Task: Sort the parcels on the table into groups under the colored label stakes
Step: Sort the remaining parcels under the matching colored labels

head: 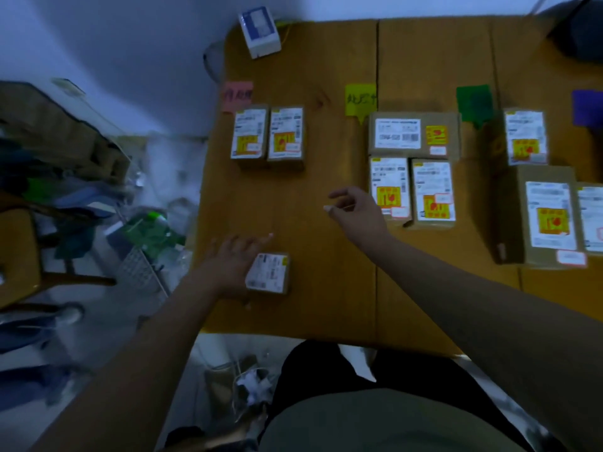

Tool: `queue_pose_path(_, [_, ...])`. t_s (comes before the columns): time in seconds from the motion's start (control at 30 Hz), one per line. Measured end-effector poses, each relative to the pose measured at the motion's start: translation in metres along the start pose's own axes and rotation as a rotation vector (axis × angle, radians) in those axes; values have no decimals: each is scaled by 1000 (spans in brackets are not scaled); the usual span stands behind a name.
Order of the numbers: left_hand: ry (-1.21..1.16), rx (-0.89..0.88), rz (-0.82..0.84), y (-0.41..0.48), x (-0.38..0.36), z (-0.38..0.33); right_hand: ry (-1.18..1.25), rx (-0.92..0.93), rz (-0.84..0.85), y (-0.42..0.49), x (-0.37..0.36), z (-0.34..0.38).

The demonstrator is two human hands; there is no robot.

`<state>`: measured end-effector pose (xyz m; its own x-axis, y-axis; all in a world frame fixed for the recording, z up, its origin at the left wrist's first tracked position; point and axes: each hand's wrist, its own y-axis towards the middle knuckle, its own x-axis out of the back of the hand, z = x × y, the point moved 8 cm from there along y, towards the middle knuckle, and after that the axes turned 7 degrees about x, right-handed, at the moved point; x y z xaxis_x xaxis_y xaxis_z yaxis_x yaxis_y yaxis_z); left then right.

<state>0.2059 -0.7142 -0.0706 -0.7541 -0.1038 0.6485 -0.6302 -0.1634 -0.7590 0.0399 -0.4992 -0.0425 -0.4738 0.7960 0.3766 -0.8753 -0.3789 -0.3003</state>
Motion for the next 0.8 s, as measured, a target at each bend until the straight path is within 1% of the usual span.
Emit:
queue_pose_path(0.07, [-29,2,-34,-1,-14,6,-14,-60,149,-9,-31,0])
queue_pose_path(0.13, [-89,-37,-137,-3,-12,6,-12,-94,263,-19,-54,-1])
queue_pose_path(0.23, [-155,-162,-341,-13,14,5,-73,-102,421,-29,-68,6])
queue_pose_path(0.33, [-135,-277,-581,-30,67,4,-35,-139,603,-31,-64,31])
queue_pose_path(0.37, [-105,-302,-662,-38,89,3,4,-144,617,-30,-58,44])
queue_pose_path(0.43, [-113,-308,-827,-57,135,2,114,-122,553,-23,-39,70])
queue_pose_path(0.47, [-190,-290,-905,-64,155,6,169,-100,503,-19,-28,81])
queue_pose_path(0.5, [-349,-271,-969,-71,172,13,218,-77,460,-16,-17,92])
queue_pose_path(0.53, [-591,-263,-975,-75,188,20,263,-54,426,-15,-6,103])
queue_pose_path(0.57, [-887,-269,-905,-74,196,29,297,-37,401,-15,4,112])
queue_pose_path(0.6, [-1221,-294,-763,-73,204,31,319,-21,384,-15,14,121])
queue_pose_path(0.63, [-1499,-311,-583,-68,206,31,328,-7,383,-15,22,128])
queue_pose_path(0.67, [-1681,-314,-404,-66,204,27,328,6,381,-14,30,135])
queue_pose_path(0.7, [-1722,-307,-298,-67,206,21,326,22,378,-13,40,142])
queue_pose_path(0.73, [-1639,-303,-267,-69,209,16,333,31,380,-12,49,149])
queue_pose_path(0.8, [-1391,-341,-264,-71,211,4,343,49,404,-10,66,164])
